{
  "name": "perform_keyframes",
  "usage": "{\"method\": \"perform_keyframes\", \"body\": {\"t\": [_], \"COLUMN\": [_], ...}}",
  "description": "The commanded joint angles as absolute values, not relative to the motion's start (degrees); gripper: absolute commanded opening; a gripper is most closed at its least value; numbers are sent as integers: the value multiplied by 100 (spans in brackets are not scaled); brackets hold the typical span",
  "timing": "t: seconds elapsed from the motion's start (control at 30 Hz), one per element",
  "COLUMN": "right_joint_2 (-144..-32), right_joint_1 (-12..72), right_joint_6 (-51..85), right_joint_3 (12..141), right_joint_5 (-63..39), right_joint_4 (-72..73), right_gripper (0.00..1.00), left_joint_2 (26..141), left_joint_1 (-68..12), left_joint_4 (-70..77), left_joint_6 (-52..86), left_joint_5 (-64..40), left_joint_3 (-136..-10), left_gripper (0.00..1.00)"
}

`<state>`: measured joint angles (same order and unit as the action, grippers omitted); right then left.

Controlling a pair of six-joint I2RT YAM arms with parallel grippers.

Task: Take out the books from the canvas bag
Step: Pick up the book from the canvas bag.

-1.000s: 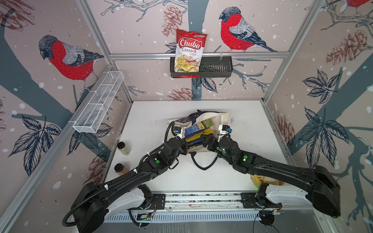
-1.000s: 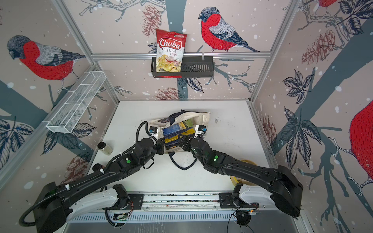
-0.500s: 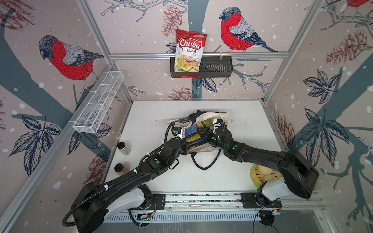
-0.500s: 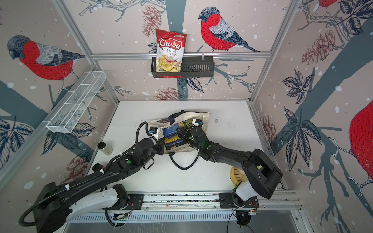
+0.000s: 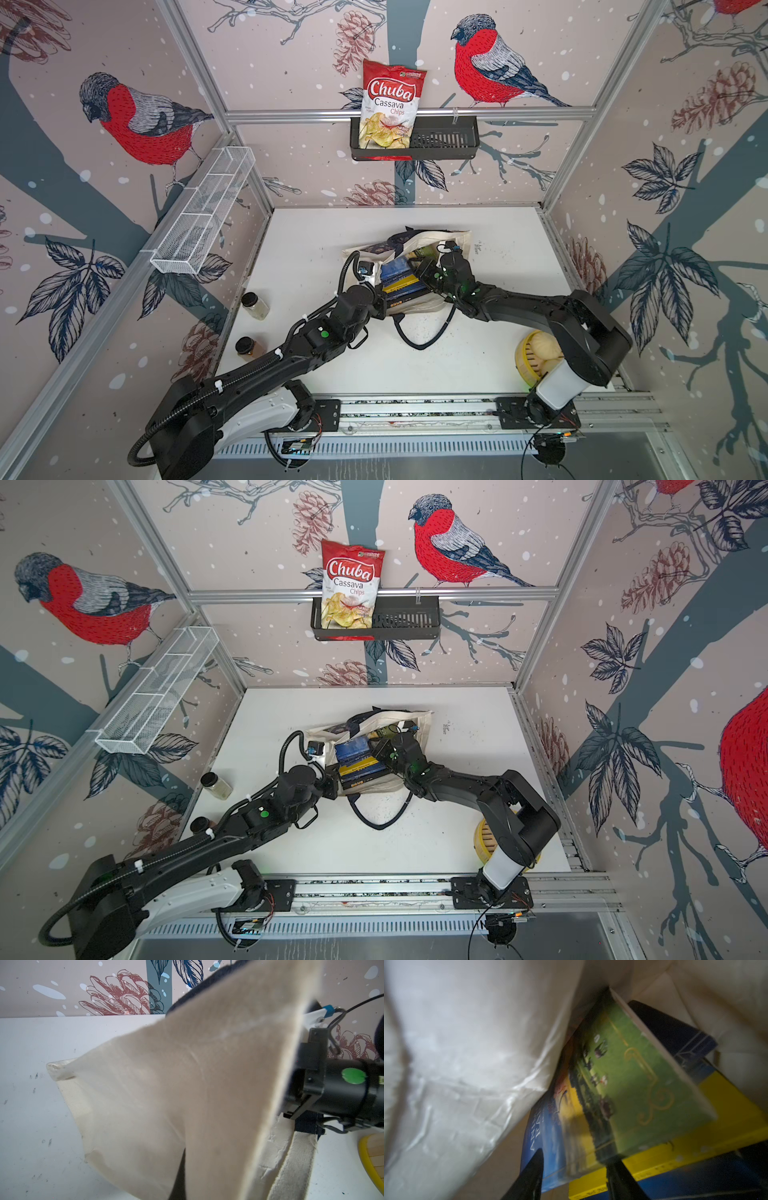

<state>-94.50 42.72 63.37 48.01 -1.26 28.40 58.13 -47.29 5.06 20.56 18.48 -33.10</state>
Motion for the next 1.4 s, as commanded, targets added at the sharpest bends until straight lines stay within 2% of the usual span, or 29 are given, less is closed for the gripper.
{"method": "perform_keyframes", "body": {"t": [0.0,0.23,0.37,0.5,0.63,0.73,0.8,0.9,1.03,1.13,1.37], "right_joint_2": [-9530,-9472,-9458,-9596,-9794,-9927,-9996,-10072,-10093,-10012,-9402], "right_joint_1": [4226,4263,4263,4263,4258,4220,4186,4157,4157,4184,4579], "right_joint_6": [6376,6147,6150,6119,6098,6068,6085,6022,5912,5891,5680], "right_joint_3": [4916,5178,5244,5453,5639,5651,5643,5682,5784,5739,5526], "right_joint_5": [-213,26,75,79,147,201,160,129,62,53,385], "right_joint_4": [3035,2683,2619,2501,2400,2458,2537,2636,2599,2501,2209], "right_gripper": [41,40,35,35,40,37,31,28,9,0,0], "left_joint_2": [5757,5792,5792,5817,5818,5794,5783,5783,5762,5722,5680], "left_joint_1": [-4780,-4793,-4807,-4816,-4833,-4852,-4852,-4856,-4860,-4859,-4859], "left_joint_4": [1204,1213,1204,1213,1213,1239,1264,1310,1310,1310,1274], "left_joint_6": [1988,1984,1969,1952,1943,1925,1925,1925,1927,1943,2063], "left_joint_5": [1794,1776,1792,1784,1801,1798,1770,1717,1727,1747,1988], "left_joint_3": [-3322,-3330,-3328,-3326,-3331,-3311,-3295,-3274,-3278,-3265,-3252], "left_gripper": [0,0,0,0,0,0,0,0,0,0,0]}}
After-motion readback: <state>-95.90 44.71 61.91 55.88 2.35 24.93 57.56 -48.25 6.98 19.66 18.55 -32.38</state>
